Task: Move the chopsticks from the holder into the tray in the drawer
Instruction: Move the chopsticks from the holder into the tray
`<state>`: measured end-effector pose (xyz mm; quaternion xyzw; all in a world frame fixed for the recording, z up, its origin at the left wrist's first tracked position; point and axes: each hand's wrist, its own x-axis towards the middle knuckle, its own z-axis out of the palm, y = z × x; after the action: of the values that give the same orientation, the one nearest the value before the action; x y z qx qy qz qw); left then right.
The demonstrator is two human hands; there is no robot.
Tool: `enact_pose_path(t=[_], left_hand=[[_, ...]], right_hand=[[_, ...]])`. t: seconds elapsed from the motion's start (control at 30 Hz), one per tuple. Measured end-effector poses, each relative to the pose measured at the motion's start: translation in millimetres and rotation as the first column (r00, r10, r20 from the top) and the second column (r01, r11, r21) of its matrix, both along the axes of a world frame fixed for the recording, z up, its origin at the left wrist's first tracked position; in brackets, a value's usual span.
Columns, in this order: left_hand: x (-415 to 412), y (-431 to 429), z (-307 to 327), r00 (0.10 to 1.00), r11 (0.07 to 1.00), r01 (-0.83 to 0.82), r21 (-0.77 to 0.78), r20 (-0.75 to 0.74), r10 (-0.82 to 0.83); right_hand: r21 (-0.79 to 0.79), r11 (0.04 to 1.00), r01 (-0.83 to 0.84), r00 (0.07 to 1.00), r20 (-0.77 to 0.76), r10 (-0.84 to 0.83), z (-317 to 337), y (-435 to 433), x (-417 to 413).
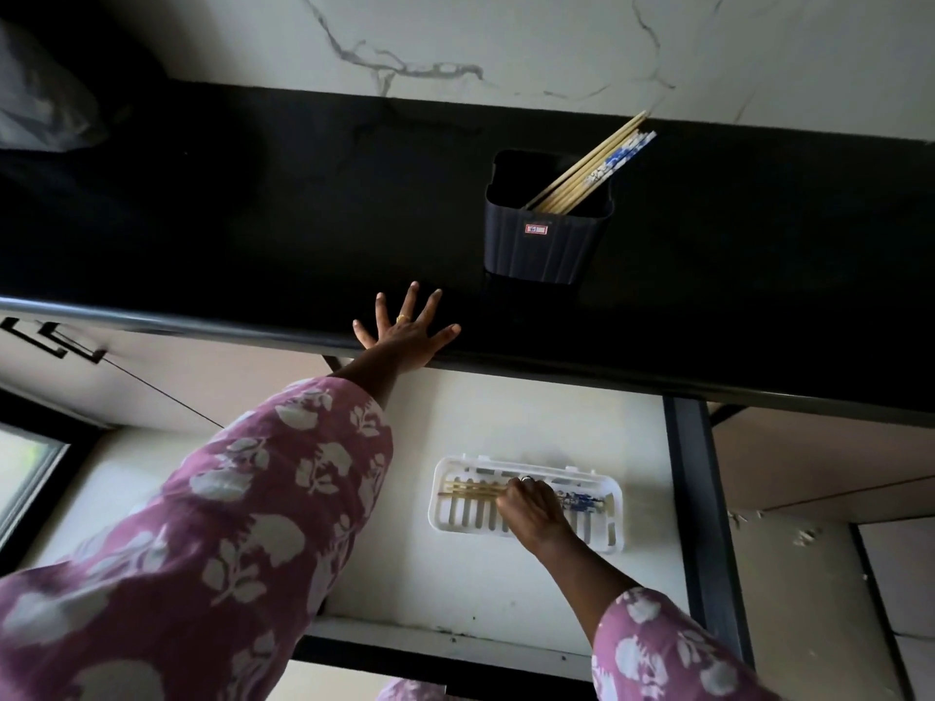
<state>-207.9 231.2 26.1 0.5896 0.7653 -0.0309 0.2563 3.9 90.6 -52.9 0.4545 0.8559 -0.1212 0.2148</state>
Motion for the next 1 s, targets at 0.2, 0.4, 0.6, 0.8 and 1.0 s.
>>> enact_pose_path(t=[0.2, 0.4, 0.6, 0.8, 1.0], left_hand=[[3, -3, 9, 1.0, 1.0, 0.004, -0.03, 0.004, -0.004], [4, -8, 21, 0.999, 0.996, 0.03, -0.088, 0.012, -0.029], [3, -7, 24, 0.999, 0.996, 0.033, -0.087, 0.03, -0.03], [0, -4, 16, 0.999, 0.996, 0.021, -0.083, 0.039, -0.018], [-1, -1, 11, 0.999, 0.998, 0.014, -0.068, 0.045, -0.011]], right_hand=[[0.235, 0.972, -0.015, 0.98, -0.19, 0.061, 35, 12, 6], [0.648, 0.742, 0.17, 0.882, -0.436, 0.179, 87, 61, 12], [0.707, 0.508, 0.492, 0.743, -0.645, 0.179, 145, 131, 24], [0.478, 0.455, 0.752, 0.596, -0.787, -0.159, 190, 208, 33], [0.025, 0.398, 0.917, 0.21, -0.878, -0.429, 216, 279, 41]])
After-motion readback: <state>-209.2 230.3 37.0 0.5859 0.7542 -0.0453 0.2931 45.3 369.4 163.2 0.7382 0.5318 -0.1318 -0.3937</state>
